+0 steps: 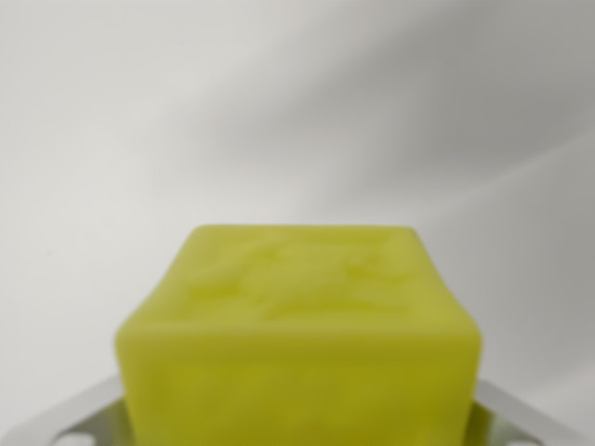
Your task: Pick yellow cube
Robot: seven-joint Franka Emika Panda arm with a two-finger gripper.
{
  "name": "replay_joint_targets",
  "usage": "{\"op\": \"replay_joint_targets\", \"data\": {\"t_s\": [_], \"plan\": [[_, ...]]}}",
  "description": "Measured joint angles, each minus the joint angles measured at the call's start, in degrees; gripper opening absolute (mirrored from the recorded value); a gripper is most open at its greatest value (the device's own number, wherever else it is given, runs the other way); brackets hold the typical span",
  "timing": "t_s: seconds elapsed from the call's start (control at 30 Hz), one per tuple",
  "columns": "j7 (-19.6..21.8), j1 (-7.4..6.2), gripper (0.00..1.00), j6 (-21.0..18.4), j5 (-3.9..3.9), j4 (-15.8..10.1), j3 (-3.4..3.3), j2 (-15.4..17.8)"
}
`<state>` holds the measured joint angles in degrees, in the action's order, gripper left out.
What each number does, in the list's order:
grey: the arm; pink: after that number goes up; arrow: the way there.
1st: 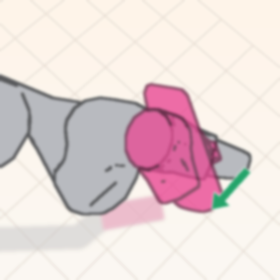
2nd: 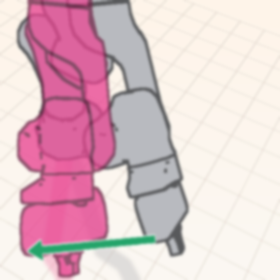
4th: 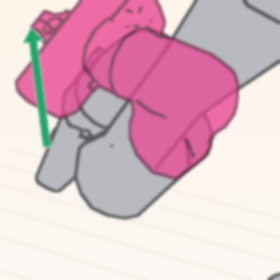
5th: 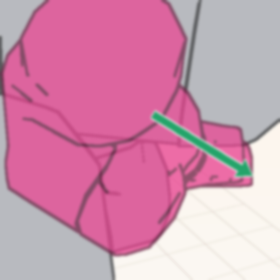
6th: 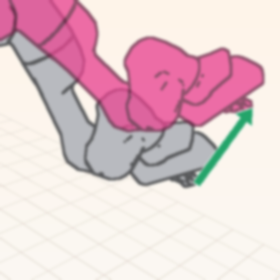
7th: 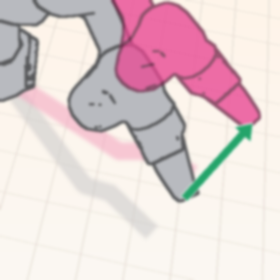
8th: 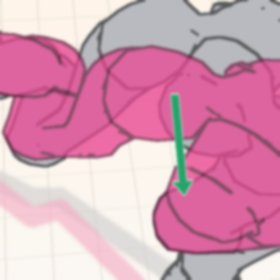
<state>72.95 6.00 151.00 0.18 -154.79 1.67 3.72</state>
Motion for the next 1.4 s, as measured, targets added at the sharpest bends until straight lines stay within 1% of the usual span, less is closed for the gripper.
{"op": "replay_joint_targets", "data": {"t_s": [0.73, 1.4], "plan": [[-0.18, -0.02, 0.0, -6.71, 0.24, 0.87, 0.0, 5.82], [-0.29, -0.02, 0.0, -12.76, 0.37, 2.32, 0.0, 10.42]]}}
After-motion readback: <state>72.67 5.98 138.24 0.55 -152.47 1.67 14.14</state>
